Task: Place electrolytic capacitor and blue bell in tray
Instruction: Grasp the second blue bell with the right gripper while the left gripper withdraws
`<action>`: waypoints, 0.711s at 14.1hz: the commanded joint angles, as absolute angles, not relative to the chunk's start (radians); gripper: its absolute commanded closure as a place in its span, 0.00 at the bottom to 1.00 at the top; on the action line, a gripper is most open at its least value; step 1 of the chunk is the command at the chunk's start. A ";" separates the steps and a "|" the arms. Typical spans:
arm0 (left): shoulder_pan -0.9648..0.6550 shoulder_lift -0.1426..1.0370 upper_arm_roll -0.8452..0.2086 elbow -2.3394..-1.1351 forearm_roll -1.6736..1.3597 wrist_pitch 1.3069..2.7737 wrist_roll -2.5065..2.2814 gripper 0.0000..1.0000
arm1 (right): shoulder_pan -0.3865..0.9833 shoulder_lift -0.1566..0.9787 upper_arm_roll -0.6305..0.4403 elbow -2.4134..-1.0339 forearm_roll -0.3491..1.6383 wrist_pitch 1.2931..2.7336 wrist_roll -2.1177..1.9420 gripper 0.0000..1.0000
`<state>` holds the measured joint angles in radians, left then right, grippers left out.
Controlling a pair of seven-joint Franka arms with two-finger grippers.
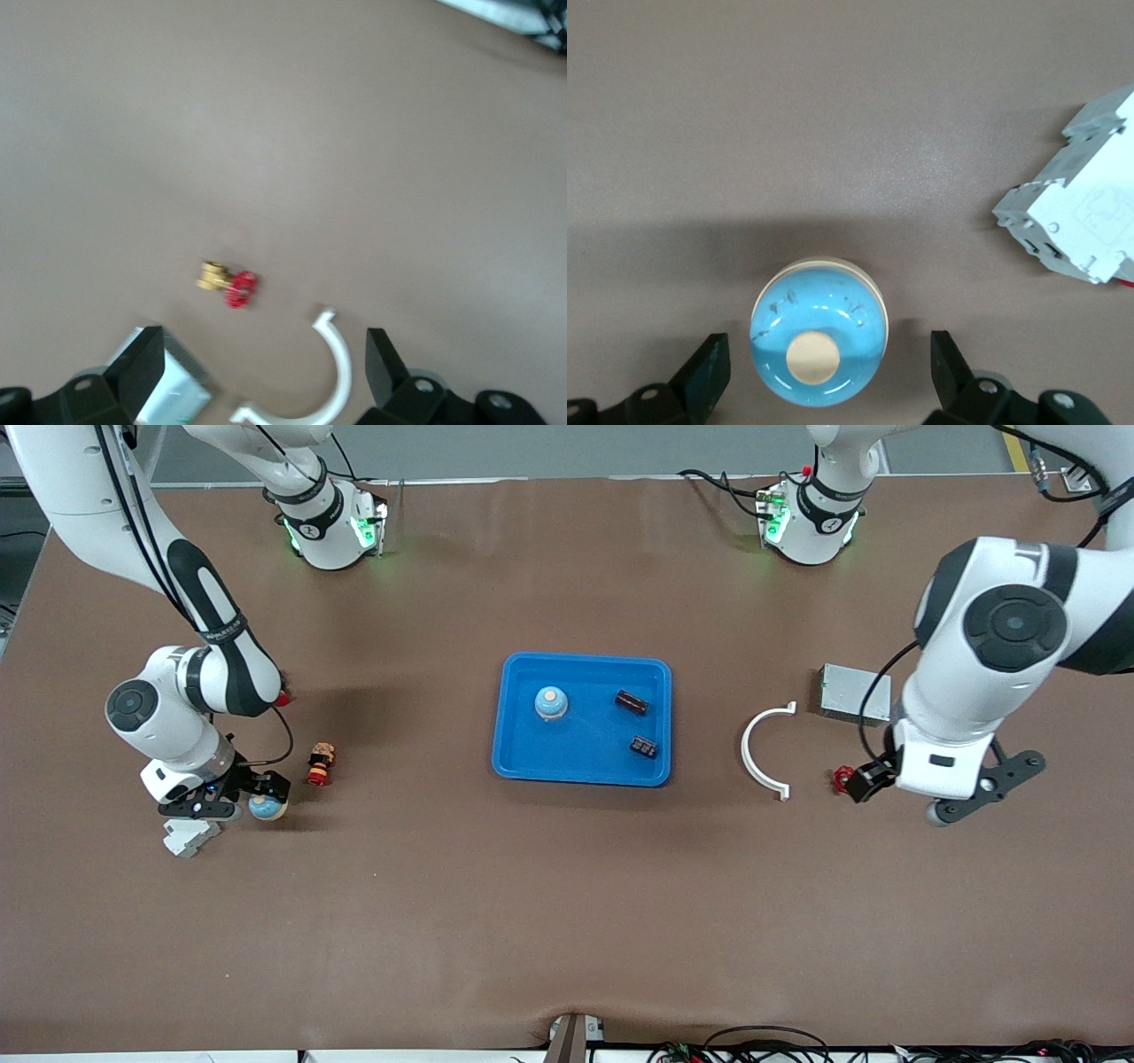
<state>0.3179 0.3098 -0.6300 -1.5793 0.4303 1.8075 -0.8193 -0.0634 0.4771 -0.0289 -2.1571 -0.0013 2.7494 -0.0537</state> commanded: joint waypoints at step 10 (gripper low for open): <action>0.434 0.230 -0.632 -1.468 0.313 1.712 -0.419 0.00 | -0.064 0.511 -0.008 -2.135 0.005 2.752 -0.017 0.00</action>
